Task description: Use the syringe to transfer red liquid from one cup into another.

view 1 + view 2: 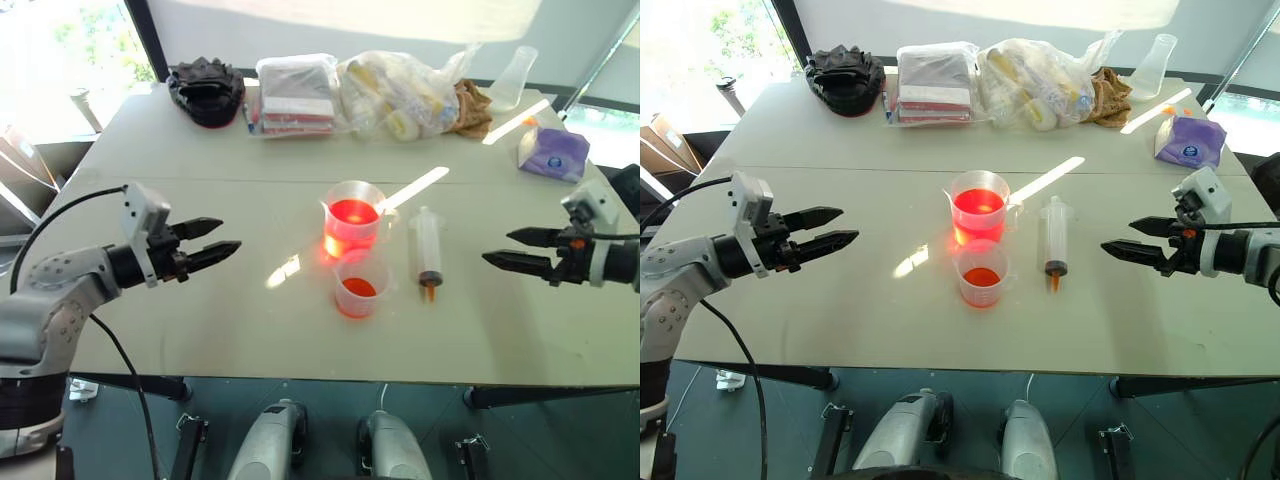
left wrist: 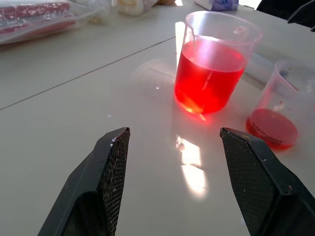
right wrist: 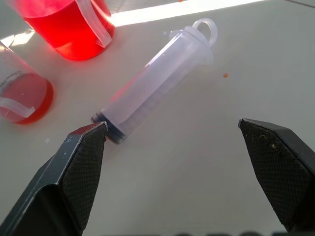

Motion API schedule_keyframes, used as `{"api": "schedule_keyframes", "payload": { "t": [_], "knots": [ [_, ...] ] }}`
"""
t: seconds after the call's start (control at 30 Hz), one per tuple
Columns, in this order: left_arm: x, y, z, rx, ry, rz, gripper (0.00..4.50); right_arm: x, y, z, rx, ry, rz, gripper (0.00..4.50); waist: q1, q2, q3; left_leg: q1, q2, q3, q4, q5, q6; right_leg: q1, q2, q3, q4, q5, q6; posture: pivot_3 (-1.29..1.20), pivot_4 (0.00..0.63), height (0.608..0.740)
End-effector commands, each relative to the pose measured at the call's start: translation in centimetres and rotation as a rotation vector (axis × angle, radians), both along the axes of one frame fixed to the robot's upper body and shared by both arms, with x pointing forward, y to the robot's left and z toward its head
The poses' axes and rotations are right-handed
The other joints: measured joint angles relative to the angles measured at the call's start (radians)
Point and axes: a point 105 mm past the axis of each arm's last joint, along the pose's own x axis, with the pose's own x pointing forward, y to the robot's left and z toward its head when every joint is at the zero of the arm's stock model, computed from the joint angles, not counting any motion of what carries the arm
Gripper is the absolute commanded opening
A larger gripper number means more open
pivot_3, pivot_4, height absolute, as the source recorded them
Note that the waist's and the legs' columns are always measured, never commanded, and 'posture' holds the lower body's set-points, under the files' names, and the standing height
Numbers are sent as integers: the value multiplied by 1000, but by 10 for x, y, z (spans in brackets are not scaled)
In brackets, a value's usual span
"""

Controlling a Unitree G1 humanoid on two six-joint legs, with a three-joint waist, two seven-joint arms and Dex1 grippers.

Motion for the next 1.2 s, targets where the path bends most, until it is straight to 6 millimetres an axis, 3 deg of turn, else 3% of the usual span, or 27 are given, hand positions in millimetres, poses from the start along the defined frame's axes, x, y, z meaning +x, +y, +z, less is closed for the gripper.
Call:
{"api": "schedule_keyframes", "payload": {
  "t": [0.03, 0.1, 0.23, 0.47, 0.77, 1.2],
  "knots": [
    [8, -2, 22, 47, -67, -83, 3080, 12, 10, 26, 3, -2, -8, 4474, 0, 0, 0, 0, 0, 0, 0, 0, 0, 0, 0, 0, 0, 0, 0, 0, 150, 740],
    [15, -6, 34, 81, -82, -154, 3080, 23, 20, 29, -45, 15, 12, 4474, 0, 0, 0, 0, 0, 0, 1, 0, 0, -2, 0, 0, 2, 1, -1, 0, 150, 740],
    [16, -23, 56, 140, -63, -364, 3080, 43, 52, 30, 21, 170, 47, 4474, -4, 0, 0, -1, 0, 0, 1, -1, 2, -5, 0, 0, 1, 1, -1, 0, 150, 740],
    [13, -42, 74, 205, -73, -579, 3080, 82, 72, 25, 16, 362, -43, 4474, -12, 0, 1, -7, -1, 3, 0, 2, -1, -8, 2, 0, 4, 1, 0, 0, 150, 740],
    [5, -51, 70, 121, -127, -545, 3080, 101, 80, 6, -132, 453, -78, 4474, -32, -1, 1, -9, -1, 4, 1, 3, -1, -12, 5, 1, 8, 1, 0, 0, 150, 740],
    [-3, -48, 48, 58, -139, -403, 3080, 109, 103, -50, -332, 492, -69, 4474, -33, -3, 0, 0, 0, 5, 1, 6, -8, -12, 5, 6, 19, 1, 0, 0, 150, 740]
  ]
}}
